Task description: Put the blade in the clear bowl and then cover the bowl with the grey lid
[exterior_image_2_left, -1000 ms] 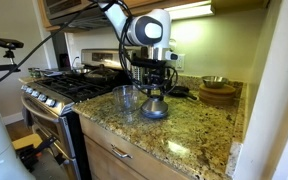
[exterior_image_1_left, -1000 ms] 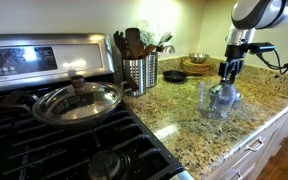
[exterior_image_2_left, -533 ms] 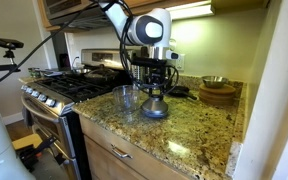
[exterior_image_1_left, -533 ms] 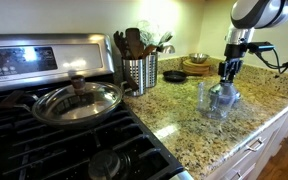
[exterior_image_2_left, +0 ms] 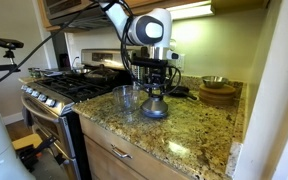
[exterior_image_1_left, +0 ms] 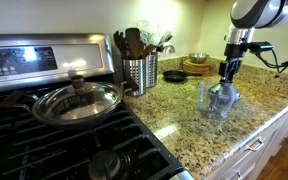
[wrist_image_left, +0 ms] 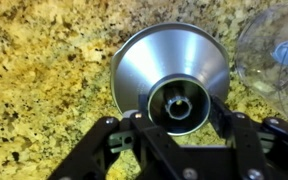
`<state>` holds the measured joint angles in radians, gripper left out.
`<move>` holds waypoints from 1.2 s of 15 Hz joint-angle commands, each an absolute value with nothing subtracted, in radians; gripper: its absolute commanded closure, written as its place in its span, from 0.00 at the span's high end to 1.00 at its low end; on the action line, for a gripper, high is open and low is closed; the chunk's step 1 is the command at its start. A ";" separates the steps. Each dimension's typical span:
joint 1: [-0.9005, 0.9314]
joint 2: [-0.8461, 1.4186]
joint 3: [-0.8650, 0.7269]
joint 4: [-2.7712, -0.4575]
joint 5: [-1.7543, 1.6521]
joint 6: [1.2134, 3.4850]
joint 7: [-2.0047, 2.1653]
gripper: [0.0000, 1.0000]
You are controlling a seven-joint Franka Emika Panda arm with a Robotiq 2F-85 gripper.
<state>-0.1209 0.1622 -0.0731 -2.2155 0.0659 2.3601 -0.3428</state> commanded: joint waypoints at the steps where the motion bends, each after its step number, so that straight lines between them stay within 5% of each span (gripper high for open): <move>1: -0.139 0.123 -0.071 -2.237 0.091 2.349 -0.388 0.35; 18: -0.120 -0.051 -0.083 -2.270 -0.017 2.283 -0.271 0.35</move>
